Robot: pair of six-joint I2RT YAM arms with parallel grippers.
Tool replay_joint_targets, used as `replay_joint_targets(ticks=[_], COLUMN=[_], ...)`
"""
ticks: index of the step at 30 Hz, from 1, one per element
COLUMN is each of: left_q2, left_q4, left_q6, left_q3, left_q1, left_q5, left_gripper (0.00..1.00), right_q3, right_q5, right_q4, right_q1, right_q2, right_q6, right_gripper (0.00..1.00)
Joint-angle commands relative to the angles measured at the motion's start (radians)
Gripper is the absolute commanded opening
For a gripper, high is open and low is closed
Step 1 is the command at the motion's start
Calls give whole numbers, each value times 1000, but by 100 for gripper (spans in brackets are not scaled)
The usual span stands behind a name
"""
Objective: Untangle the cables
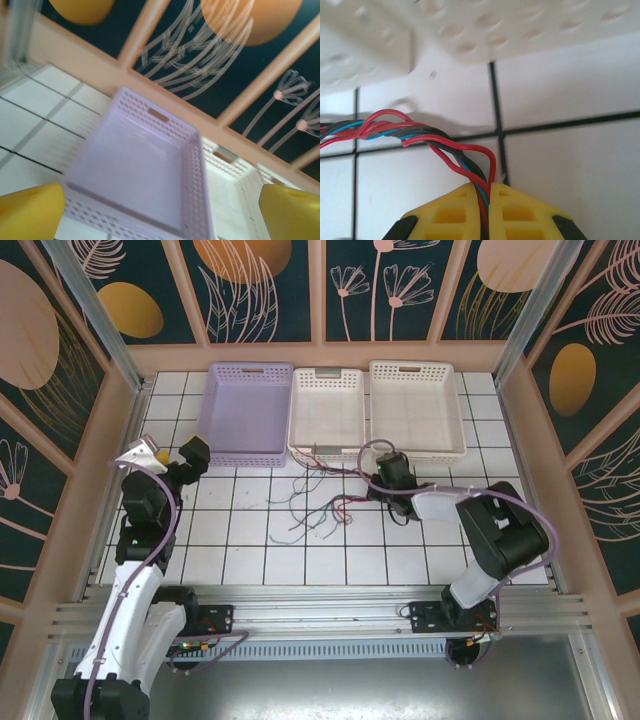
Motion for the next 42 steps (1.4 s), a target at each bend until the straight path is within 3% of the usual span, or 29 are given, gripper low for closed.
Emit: replay_joint_targets(ticks=[1,4,10,16,21,26,33,42], left_q2=[30,71,63,82,145,190,294,357], left_q4=[-86,-96,-29,50,120,219,220,269], left_q6=[-103,-80,-131,-187,-201,-256,-218,-188], left_q3=[55,75,9,-22,-23,-10,42,59], left_q1=[6,6,6,-26,-130,-164,-232,-336], left_q5=[217,327,395,442,413,442,471,535], left_gripper=[99,99,99,98,99,99,99,99], right_q3=[-34,-56,-46,7,54,96,122,191], right_q5=[-11,-17,-86,-205,-319,-402,-512,-563], right_q4=[-37,-54,-61,-57,-53,-55,-24,-33], right_q1=[44,71,74,74,74,70,71,71], right_q2=[-125,-229,-369,-408,-419,-395,-367,-301], right_q6=[-35,-61,-127,-222,-308,-358,-375,-400], right_gripper=[0,0,0,0,0,0,0,0])
